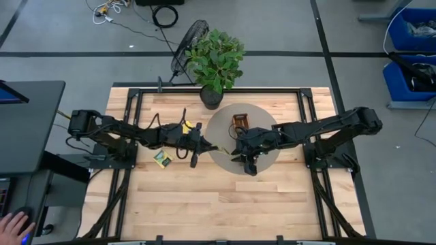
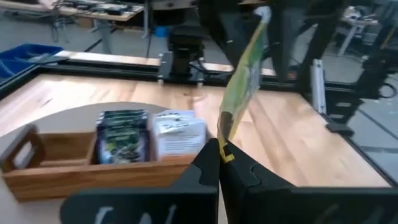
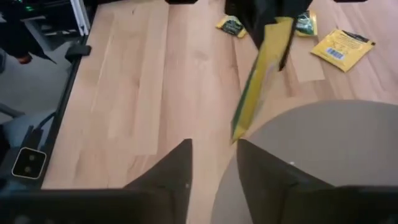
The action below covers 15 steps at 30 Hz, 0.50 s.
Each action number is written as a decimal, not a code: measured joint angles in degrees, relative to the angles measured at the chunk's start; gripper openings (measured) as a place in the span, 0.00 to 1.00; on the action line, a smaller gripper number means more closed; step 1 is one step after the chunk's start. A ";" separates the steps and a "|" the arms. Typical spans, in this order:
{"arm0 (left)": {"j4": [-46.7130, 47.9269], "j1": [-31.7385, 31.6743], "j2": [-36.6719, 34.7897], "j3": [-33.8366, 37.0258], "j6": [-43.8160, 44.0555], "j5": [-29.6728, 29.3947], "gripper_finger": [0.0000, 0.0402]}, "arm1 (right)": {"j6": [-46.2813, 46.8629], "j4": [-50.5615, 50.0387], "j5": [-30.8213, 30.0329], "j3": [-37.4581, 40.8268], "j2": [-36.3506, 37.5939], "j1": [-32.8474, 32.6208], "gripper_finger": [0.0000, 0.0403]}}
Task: Pick & Place Tea
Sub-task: Put the yellow tea bag into the top section of the wooden organizer
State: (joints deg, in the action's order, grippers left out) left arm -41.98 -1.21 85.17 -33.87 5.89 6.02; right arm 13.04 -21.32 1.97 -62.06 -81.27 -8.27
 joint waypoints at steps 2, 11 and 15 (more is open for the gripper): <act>-0.09 -0.01 0.00 0.00 0.33 -0.08 0.00 | 0.00 -0.11 -0.98 0.00 0.31 0.00 0.36; -0.18 0.41 0.00 0.00 2.85 2.71 0.00 | 0.98 -0.91 -12.67 -0.07 2.69 0.02 0.49; -1.34 0.50 0.00 0.00 2.76 2.76 0.00 | 0.79 1.59 -12.58 -0.07 2.71 0.02 0.50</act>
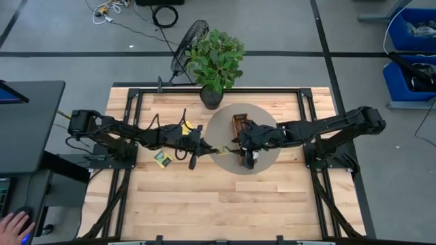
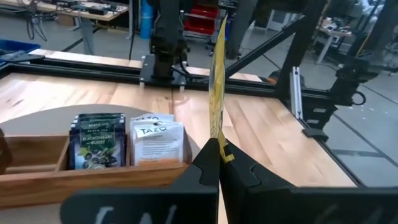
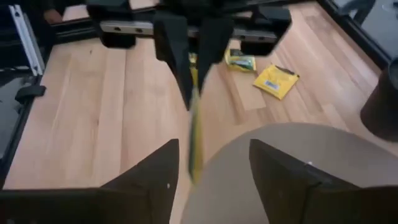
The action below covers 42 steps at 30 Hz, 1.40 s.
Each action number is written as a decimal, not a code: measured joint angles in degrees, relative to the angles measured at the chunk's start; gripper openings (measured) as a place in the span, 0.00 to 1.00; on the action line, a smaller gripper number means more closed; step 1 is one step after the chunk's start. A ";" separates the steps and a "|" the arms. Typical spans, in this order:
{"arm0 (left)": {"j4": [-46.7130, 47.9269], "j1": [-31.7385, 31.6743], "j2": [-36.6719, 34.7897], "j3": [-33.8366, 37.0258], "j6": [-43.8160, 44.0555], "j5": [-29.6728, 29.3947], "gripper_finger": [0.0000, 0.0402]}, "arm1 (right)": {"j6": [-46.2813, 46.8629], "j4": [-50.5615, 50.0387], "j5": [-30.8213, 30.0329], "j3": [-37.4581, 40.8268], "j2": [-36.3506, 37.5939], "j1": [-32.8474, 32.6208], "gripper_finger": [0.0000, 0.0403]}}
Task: Pick & Place Tea
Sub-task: Put the yellow tea bag into the top section of the wooden organizer
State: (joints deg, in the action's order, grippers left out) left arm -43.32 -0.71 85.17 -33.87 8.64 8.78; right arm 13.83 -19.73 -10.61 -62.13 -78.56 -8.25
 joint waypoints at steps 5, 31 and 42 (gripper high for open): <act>-1.52 -0.02 0.00 0.00 -0.28 -0.13 0.00 | -0.42 1.02 1.61 0.00 0.02 0.83 0.50; -2.78 -0.48 -0.02 0.00 -4.41 -0.62 0.02 | 4.10 2.82 11.30 0.04 -0.87 5.52 0.03; 3.57 -1.77 -0.52 -0.04 -12.07 -2.65 0.10 | 11.49 -4.99 11.15 0.04 -0.29 8.30 0.01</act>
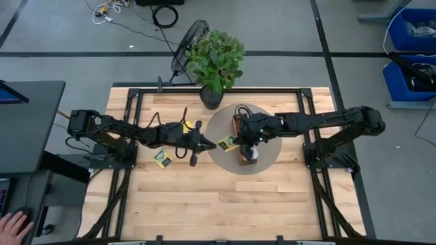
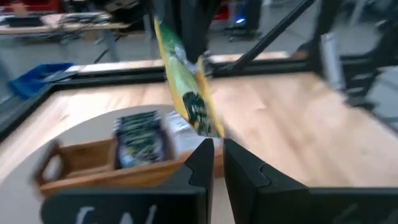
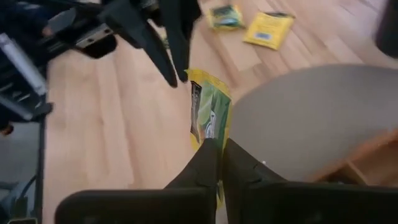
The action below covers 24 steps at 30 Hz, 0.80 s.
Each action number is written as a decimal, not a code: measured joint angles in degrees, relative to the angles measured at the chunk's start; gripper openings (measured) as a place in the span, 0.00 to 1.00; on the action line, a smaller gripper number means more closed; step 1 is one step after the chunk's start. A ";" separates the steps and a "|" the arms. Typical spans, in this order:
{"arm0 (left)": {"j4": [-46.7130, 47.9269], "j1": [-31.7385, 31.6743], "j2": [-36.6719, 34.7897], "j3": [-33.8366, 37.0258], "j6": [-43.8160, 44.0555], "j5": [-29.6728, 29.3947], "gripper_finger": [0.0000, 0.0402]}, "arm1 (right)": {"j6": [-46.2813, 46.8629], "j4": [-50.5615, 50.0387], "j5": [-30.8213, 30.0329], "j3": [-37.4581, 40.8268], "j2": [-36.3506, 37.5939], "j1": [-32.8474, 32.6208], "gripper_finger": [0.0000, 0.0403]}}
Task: Pick & Place Tea
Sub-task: Put the yellow tea bag into the top section of the wooden organizer
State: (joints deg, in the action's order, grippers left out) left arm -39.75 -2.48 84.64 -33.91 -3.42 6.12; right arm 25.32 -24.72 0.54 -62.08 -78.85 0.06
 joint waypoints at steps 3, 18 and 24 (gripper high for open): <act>3.69 -0.91 0.00 0.02 -1.18 -4.02 0.10 | 2.87 -2.54 0.02 0.00 0.32 2.08 0.00; 7.92 -1.82 -0.01 0.04 -2.40 -8.95 0.08 | 14.15 -14.47 4.75 0.00 0.64 19.46 0.00; 8.71 -1.80 0.00 0.04 -2.81 -10.85 0.08 | 16.24 -15.76 8.41 0.00 0.33 26.39 0.00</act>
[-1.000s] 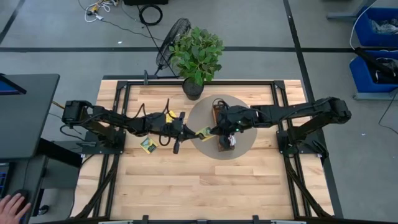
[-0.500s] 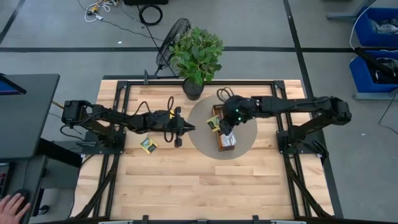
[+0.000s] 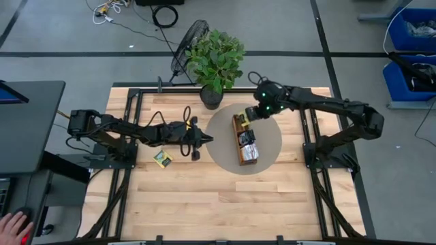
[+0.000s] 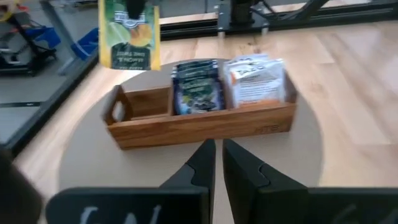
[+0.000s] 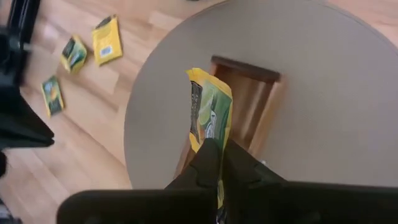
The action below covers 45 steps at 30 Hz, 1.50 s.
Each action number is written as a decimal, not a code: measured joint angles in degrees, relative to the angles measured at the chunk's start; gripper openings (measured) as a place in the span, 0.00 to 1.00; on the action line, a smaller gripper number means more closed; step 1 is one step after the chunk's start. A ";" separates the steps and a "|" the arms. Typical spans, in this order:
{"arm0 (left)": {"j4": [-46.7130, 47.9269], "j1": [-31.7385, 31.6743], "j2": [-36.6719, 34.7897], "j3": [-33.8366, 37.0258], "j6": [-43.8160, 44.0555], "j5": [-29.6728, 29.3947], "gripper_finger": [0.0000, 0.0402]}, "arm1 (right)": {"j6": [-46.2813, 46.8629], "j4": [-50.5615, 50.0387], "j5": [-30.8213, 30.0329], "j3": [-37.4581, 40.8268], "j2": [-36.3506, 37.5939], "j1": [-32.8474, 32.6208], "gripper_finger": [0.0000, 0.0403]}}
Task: Pick & Place Tea
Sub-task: Put the yellow tea bag into the top section of the wooden organizer
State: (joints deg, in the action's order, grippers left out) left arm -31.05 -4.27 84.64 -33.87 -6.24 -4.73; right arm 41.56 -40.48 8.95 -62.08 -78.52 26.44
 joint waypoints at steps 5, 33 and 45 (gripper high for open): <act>0.52 -0.02 0.00 0.00 -0.90 -2.96 0.08 | 1.35 -0.82 0.94 -0.04 -0.35 3.06 0.00; 1.39 0.00 0.00 0.00 -0.94 -2.95 0.08 | -0.46 0.72 0.56 -0.07 -14.60 3.49 0.06; 2.29 0.00 -0.02 0.00 -0.70 -2.95 0.08 | -2.72 -0.08 1.14 -0.07 -14.58 3.49 0.22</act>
State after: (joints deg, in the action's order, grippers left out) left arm -28.75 -4.27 84.62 -33.87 -6.94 -7.68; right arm 38.84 -40.56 10.10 -62.15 -93.10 29.93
